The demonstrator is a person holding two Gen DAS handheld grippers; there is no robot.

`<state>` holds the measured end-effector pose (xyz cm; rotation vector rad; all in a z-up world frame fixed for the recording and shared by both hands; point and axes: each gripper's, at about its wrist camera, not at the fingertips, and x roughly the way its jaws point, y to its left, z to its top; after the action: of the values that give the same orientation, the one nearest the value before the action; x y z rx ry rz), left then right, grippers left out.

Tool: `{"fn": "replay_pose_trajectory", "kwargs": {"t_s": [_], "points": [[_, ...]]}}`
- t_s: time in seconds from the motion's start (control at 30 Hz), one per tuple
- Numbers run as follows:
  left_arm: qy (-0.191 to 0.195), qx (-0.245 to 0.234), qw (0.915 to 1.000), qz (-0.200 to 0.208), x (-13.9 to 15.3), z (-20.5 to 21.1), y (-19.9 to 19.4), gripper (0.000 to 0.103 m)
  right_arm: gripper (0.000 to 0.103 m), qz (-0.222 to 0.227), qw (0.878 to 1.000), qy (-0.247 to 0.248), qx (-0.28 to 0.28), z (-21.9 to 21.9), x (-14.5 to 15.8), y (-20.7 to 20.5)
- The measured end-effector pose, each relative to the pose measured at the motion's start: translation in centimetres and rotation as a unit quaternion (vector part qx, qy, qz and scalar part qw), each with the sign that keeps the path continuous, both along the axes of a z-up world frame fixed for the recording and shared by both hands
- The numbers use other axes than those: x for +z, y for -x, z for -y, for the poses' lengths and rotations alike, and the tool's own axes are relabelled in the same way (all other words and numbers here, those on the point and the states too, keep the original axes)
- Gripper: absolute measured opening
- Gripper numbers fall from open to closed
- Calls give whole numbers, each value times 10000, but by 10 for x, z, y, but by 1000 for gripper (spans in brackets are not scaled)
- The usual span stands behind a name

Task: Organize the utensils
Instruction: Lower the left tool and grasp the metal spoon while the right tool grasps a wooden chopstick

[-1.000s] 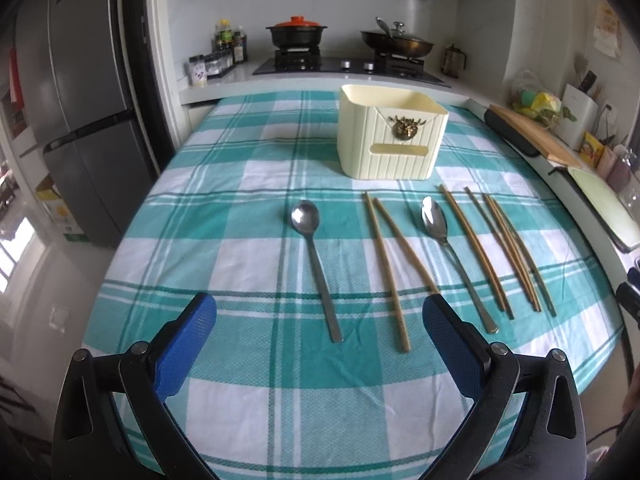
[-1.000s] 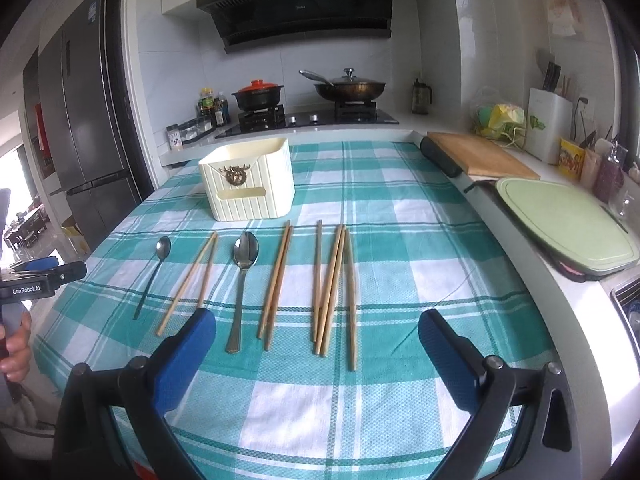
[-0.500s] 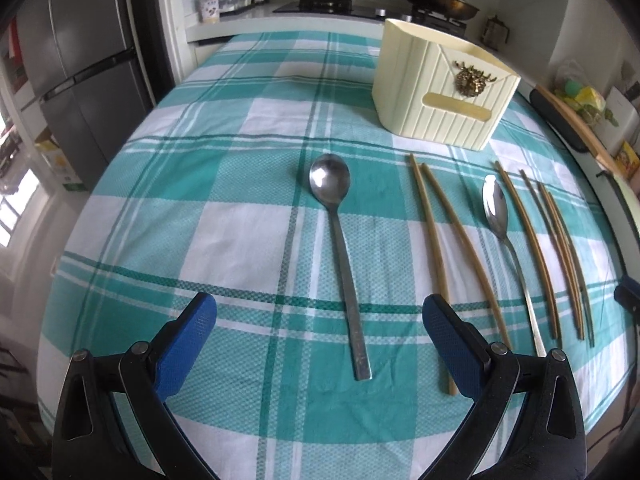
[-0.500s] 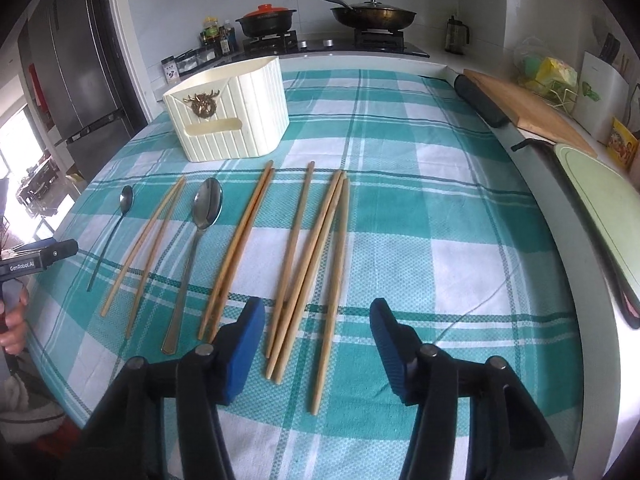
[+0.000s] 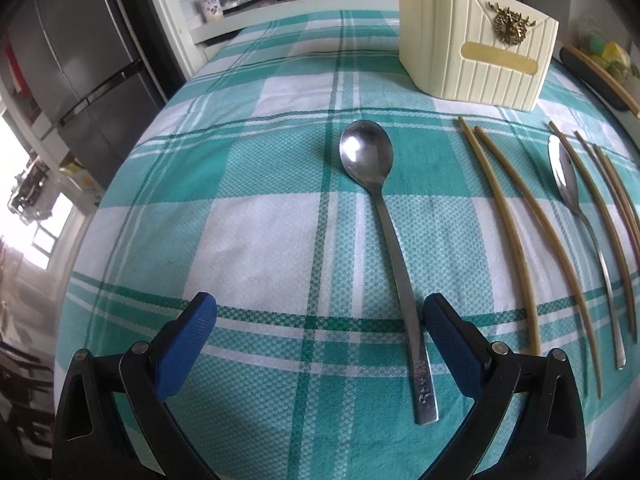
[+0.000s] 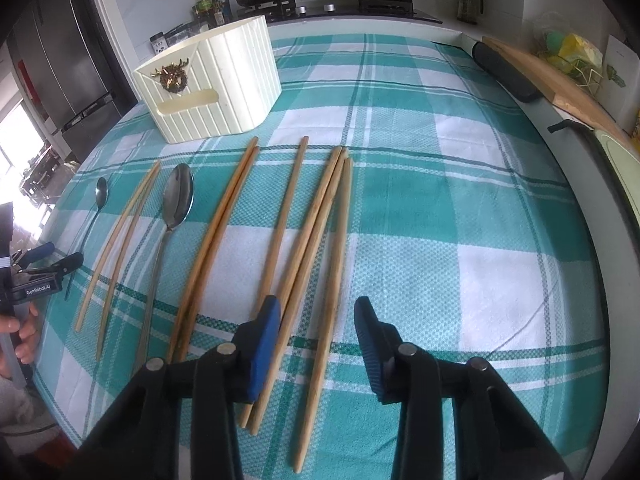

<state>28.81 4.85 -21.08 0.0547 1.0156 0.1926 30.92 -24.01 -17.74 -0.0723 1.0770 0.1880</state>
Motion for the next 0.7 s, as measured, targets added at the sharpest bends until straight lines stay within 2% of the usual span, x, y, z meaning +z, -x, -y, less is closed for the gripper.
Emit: {"fn": "replay_pose_trajectory", "kwargs": {"t_s": [0.1,0.23,0.33,0.43,0.57,0.7], "points": [[-48,-27,10000,-44,1,-8,2,103,24,-149,9990,404,-71,-1,-9,-4],[-148,-45,9998,-95,1,-22,3,103,23,-218,9974,657,-182,6,-10,0],[-69,-136,9997,-180,1,-28,-1,103,24,-283,9981,505,-214,12,-9,0],[-32,-436,9987,-254,2,-24,-11,102,27,-423,9984,342,-156,14,-9,-6],[30,-908,9953,-341,1,-13,-30,102,29,-553,9978,355,14,10,-9,-22],[98,-1139,9926,-403,0,-7,-53,102,30,-694,9964,445,210,5,-12,-44]]}}
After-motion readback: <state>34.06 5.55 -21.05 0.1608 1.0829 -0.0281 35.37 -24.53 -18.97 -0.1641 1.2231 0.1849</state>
